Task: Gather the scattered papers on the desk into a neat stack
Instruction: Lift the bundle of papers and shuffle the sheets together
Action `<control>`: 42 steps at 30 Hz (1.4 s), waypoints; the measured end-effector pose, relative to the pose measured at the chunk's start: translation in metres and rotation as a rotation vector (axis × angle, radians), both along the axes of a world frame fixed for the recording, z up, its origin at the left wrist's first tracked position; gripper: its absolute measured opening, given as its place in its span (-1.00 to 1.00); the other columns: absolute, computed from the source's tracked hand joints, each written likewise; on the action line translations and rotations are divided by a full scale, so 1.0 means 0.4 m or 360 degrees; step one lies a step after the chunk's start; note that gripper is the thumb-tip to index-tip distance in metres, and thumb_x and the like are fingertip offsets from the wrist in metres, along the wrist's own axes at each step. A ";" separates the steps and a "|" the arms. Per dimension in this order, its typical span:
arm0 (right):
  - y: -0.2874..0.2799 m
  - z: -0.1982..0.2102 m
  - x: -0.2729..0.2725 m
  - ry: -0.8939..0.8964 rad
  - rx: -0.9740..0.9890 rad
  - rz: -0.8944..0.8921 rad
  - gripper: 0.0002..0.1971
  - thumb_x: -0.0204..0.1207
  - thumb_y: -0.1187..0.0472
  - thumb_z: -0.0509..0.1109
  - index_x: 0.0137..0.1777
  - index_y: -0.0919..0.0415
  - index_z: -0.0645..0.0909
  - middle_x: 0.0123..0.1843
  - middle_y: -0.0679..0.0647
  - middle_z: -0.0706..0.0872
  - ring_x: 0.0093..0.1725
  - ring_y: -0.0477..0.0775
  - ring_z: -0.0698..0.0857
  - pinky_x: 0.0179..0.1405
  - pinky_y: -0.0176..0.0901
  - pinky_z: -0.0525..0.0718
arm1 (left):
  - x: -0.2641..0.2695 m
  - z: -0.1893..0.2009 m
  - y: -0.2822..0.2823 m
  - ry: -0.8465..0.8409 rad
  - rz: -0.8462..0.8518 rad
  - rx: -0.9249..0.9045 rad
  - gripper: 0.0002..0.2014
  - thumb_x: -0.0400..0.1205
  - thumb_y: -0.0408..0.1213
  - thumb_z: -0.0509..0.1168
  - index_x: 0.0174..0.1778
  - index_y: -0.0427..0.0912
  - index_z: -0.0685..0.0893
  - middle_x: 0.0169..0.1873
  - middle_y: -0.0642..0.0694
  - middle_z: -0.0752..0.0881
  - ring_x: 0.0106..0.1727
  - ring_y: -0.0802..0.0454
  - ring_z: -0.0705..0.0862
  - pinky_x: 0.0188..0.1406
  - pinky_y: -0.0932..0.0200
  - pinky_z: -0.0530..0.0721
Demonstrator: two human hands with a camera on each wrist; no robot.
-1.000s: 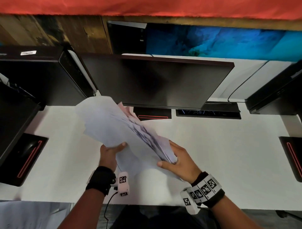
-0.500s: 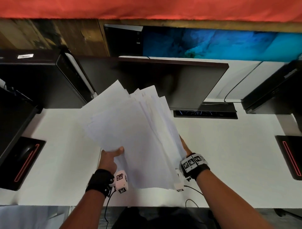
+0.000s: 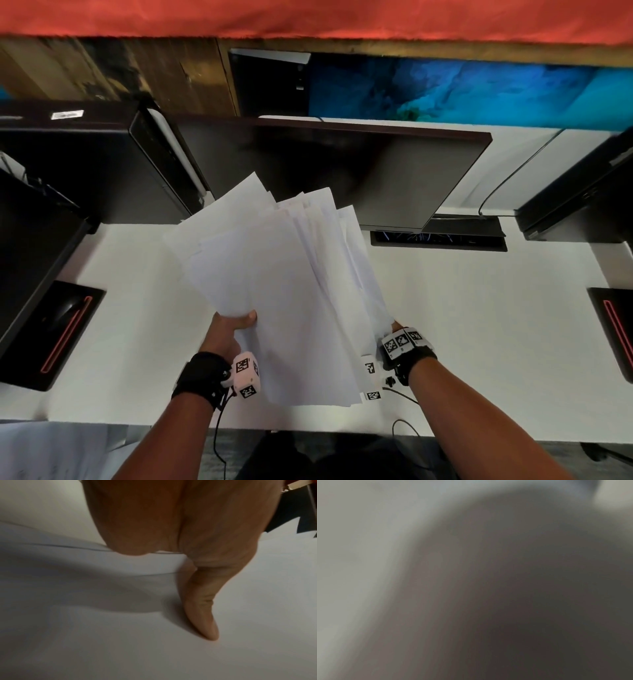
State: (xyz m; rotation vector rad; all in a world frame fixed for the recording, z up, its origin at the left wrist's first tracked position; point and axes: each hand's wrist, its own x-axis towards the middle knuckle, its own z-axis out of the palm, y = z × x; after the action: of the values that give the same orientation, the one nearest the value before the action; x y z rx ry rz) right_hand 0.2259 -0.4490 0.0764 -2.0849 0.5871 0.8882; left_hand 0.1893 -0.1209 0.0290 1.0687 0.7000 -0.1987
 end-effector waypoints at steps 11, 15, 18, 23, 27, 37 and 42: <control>0.058 -0.005 0.046 -0.0205 0.0391 -0.0083 -0.64 0.32 0.35 0.44 -0.64 0.00 0.59 -0.53 0.05 0.57 -0.44 0.09 0.45 -0.48 -0.21 0.41 | -0.008 -0.006 -0.009 0.0052 0.0051 0.0251 -0.57 0.42 -0.50 0.58 0.22 -0.42 0.75 0.06 -0.33 0.81 0.08 -0.27 0.78 0.05 0.00 0.72; 0.086 -0.070 0.053 -0.0287 0.0314 -0.0120 -0.34 0.57 0.48 0.30 -0.77 0.01 0.40 -0.61 -0.18 0.46 -0.46 -0.12 0.46 -0.38 -0.22 0.37 | 0.006 -0.039 -0.035 0.0115 0.0156 0.0302 -0.73 0.39 -0.58 0.56 -0.03 -0.29 0.81 -0.20 -0.19 0.87 -0.11 -0.21 0.79 -0.09 0.02 0.74; 0.107 -0.068 0.040 -0.0381 0.0010 -0.0041 -0.55 0.55 0.37 0.30 -0.58 0.14 0.35 -0.48 0.01 0.51 -0.27 0.01 0.51 -0.28 -0.20 0.39 | 0.012 -0.070 -0.051 0.0196 0.0165 0.0392 -0.75 0.39 -0.57 0.57 -0.05 -0.26 0.81 -0.23 -0.17 0.86 -0.15 -0.19 0.78 -0.11 0.06 0.73; 0.078 -0.066 0.026 -0.0435 -0.0127 -0.0128 -0.72 0.61 0.21 0.30 -0.30 0.29 0.69 -0.09 0.31 0.80 -0.09 0.25 0.71 -0.19 -0.13 0.53 | 0.021 -0.123 -0.040 0.0290 0.0139 0.0551 -0.77 0.42 -0.50 0.59 -0.05 -0.23 0.79 -0.08 -0.25 0.82 -0.07 -0.17 0.76 0.06 0.03 0.65; 0.013 -0.050 0.030 -0.0555 -0.0200 -0.0280 -0.76 0.59 0.14 0.34 -0.26 0.21 0.68 -0.15 0.27 0.80 -0.13 0.27 0.71 -0.17 -0.11 0.60 | 0.025 -0.148 -0.018 0.0373 0.0155 0.0589 -0.75 0.42 -0.51 0.58 -0.02 -0.28 0.77 -0.07 -0.27 0.81 -0.04 -0.20 0.75 0.11 -0.03 0.66; -0.149 0.205 -0.027 -0.1249 -0.0275 -0.0136 -0.67 0.52 0.04 0.52 -0.35 0.10 0.47 -0.56 -0.08 0.47 -0.53 -0.10 0.41 -0.51 -0.39 0.38 | 0.033 -0.205 0.020 0.0521 0.0034 0.0638 -0.64 0.35 -0.47 0.64 0.05 -0.32 0.78 -0.02 -0.28 0.82 0.01 -0.20 0.77 0.22 -0.11 0.69; -0.162 0.451 -0.063 -0.1332 -0.0161 0.0249 -0.82 0.53 0.14 0.50 -0.24 -0.06 0.57 -0.43 0.08 0.56 -0.50 -0.10 0.40 -0.52 -0.29 0.38 | 0.038 -0.198 0.027 0.0582 -0.0028 0.0579 -0.57 0.32 -0.43 0.67 0.10 -0.34 0.78 -0.04 -0.25 0.82 0.04 -0.23 0.78 0.14 -0.07 0.69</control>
State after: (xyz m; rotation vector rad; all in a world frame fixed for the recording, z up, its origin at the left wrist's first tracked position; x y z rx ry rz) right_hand 0.2005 -0.5137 0.2567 -2.3592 0.0173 0.0079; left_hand 0.2046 -0.1099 -0.0501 1.4036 1.0845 -0.2936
